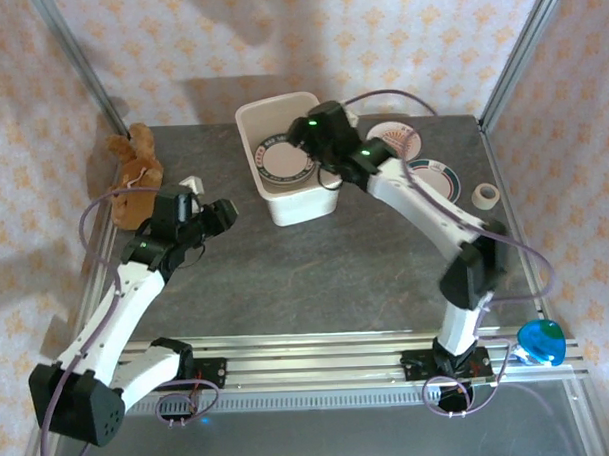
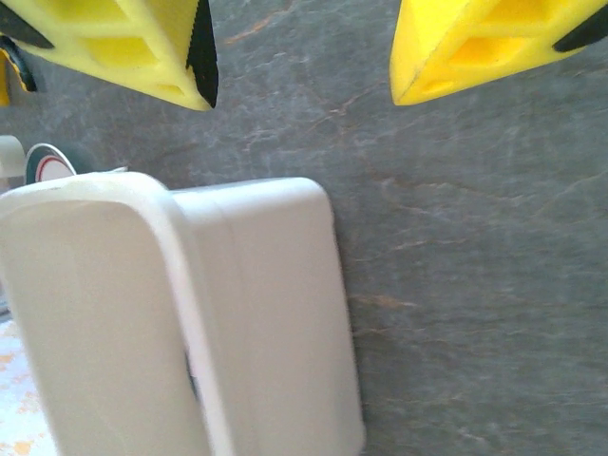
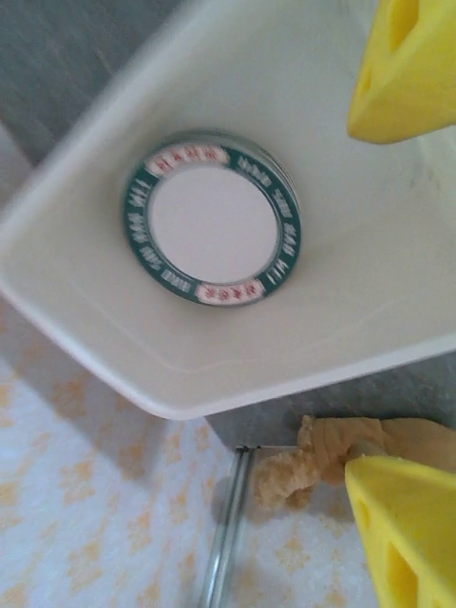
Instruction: Place the plates into the plastic bin on the countertop
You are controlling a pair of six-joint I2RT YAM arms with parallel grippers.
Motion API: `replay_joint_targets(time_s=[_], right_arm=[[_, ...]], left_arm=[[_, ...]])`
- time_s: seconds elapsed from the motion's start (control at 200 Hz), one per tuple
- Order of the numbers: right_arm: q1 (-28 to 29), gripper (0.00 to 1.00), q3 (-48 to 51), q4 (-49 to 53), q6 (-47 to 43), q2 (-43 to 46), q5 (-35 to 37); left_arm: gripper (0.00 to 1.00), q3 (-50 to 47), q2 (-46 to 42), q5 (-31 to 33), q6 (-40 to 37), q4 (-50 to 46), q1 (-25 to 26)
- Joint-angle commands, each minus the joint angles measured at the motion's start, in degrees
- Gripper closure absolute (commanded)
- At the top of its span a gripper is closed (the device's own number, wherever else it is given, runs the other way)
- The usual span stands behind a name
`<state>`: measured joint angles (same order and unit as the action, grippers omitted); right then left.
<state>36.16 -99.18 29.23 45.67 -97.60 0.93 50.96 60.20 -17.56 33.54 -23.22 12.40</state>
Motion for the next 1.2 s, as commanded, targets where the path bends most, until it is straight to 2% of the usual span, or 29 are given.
replay_joint_targets(time_s=[0.0, 0.175, 0.235, 0.33, 0.49, 0.596, 0.691, 0.796, 1.191], right_arm=[[-7.9, 0.27, 12.5, -4.5, 1.3, 9.0, 0.4], [-18.4, 0.55, 29.8, -8.4, 6.6, 20.3, -0.4], [-22.2, 0.57, 33.4, -8.2, 9.0, 21.8, -2.1], [-27.6, 0.5, 39.4, -11.2, 11.0, 23.1, -4.3], [-35.2, 0.49, 42.9, -9.7, 11.2, 20.1, -4.4], [-38.5, 0.48, 43.9, -12.3, 11.8, 17.3, -5.3], [-40.0, 0.41, 41.3, -11.4, 10.3, 12.7, -6.4], [-41.9, 0.38, 38.6, -10.9, 10.7, 6.8, -10.9], [-42.5, 0.38, 32.0, -8.9, 8.1, -3.7, -10.5]], left_arm=[[0.48, 4.9, 2.6, 0.9, -1.0, 3.5, 2.7], [0.48, 8.4, 5.4, 1.2, -1.3, 4.5, 4.9], [0.48, 9.5, 6.3, 1.1, -1.5, 4.5, 5.4], [0.48, 11.2, 7.7, 1.3, -1.9, 4.2, 6.3], [0.48, 12.7, 9.0, 2.0, -1.9, 4.2, 7.5], [0.48, 13.1, 9.3, 2.3, -1.9, 4.0, 7.8], [0.48, 13.1, 9.3, 2.6, -1.9, 3.8, 7.9], [0.48, 13.1, 9.0, 3.2, -1.9, 3.5, 8.0], [0.48, 10.1, 6.3, 6.5, -0.8, 3.1, 8.1]])
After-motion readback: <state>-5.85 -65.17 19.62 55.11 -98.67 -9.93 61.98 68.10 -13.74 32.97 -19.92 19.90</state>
